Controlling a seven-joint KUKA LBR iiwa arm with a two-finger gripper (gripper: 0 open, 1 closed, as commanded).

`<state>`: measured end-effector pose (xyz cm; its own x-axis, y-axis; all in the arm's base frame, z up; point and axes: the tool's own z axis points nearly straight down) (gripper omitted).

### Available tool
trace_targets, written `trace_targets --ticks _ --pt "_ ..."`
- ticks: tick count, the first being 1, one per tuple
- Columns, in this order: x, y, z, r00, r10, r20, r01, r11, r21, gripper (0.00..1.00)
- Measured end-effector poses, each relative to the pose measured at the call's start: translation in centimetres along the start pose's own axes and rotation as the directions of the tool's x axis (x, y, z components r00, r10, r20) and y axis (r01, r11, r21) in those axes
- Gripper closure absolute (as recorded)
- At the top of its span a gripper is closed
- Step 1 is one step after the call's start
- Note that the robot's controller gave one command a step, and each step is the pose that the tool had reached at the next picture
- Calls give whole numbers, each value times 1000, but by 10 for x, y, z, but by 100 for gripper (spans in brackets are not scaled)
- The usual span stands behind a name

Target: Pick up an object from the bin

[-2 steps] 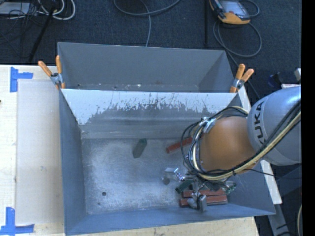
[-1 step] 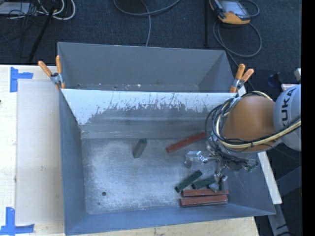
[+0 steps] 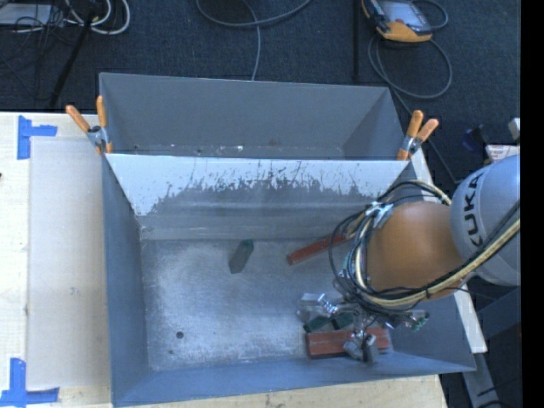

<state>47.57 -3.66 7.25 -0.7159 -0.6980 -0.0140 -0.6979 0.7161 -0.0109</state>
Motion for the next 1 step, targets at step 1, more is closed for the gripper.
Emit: trace_targets --ticks 1 --pt "-1 -2 0 1000 5 3 -5 1000 1 100"
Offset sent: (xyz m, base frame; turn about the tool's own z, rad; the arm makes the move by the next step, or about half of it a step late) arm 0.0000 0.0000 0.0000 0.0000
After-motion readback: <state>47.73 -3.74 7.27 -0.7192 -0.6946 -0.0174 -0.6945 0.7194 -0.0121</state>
